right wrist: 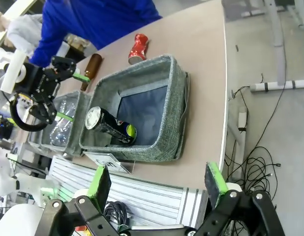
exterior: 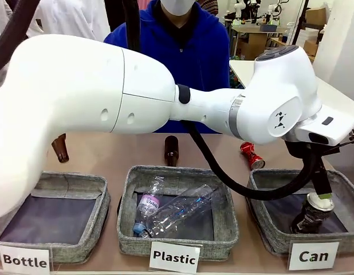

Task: Sort the can waste into the basket.
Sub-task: Pick up the can waste from the table and place it in the right Fabric basket.

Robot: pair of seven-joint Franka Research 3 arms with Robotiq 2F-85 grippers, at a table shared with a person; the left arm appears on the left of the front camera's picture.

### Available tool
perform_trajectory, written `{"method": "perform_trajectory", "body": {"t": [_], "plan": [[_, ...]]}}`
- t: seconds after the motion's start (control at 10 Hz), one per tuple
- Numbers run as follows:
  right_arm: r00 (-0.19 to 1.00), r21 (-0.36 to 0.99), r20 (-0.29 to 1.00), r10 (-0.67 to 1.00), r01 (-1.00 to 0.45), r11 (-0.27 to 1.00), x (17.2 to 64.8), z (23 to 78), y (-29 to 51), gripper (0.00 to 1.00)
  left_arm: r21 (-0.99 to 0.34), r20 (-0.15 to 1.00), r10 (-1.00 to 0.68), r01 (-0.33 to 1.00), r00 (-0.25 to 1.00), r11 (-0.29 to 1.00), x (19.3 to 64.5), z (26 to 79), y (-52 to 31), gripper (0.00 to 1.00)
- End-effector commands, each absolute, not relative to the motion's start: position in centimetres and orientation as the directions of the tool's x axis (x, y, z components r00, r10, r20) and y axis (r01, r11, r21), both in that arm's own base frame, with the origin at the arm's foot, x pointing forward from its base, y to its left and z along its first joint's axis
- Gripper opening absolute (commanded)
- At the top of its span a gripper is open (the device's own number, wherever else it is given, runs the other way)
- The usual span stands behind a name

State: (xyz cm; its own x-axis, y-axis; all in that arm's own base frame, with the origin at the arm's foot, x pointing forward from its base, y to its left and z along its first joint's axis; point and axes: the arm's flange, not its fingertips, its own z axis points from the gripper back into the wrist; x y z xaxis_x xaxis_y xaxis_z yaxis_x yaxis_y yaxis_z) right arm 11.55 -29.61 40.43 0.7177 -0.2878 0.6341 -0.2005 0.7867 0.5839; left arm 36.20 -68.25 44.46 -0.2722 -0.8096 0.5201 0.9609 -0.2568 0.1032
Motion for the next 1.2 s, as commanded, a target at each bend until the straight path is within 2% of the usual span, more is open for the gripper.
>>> {"method": "perform_trajectory", "body": {"t": [0.0, 0.2, 0.3, 0.4, 0.6, 0.8, 1.1], "plan": [[0.718, 0.584, 0.634, -0.287, -0.201, 0.786, 11.6, 40.4, -29.6, 1.0, 0.052, 0.412, -0.856, 0.946, -0.312, -0.319, 36.0, 46.0, -66.1, 1.0], [0.719, 0.652, 0.626, -0.303, -0.268, 0.709, 15.6, 42.5, -29.6, 1.0, -0.106, 0.223, -0.925, 0.935, -0.309, -0.338, 36.1, 45.2, -60.4, 1.0], [0.726, 0.673, 0.608, -0.321, -0.258, 0.693, 18.1, 44.1, -29.3, 1.0, -0.146, 0.164, -0.948, 0.943, -0.274, -0.298, 35.7, 44.1, -57.4, 1.0], [0.715, 0.672, 0.621, -0.321, -0.276, 0.687, 20.1, 45.6, -28.7, 1.0, -0.157, 0.182, -0.956, 0.953, -0.231, -0.26, 35.8, 43.6, -54.9, 1.0], [0.713, 0.667, 0.634, -0.3, -0.306, 0.68, 22.1, 47.1, -27.8, 1.0, -0.094, 0.272, -0.946, 0.974, -0.176, -0.208, 35.8, 44.6, -51.8, 1.0], [0.731, 0.676, 0.613, -0.3, -0.287, 0.679, 22.7, 46.8, -27.3, 1.0, -0.048, 0.326, -0.933, 0.983, -0.153, -0.178, 35.7, 44.9, -50.7, 1.0], [0.74, 0.68, 0.603, -0.298, -0.28, 0.678, 23.0, 47.0, -26.6, 1.0, -0.049, 0.366, -0.925, 0.99, -0.105, -0.132, 35.7, 45.2, -49.7, 1.0]]}}
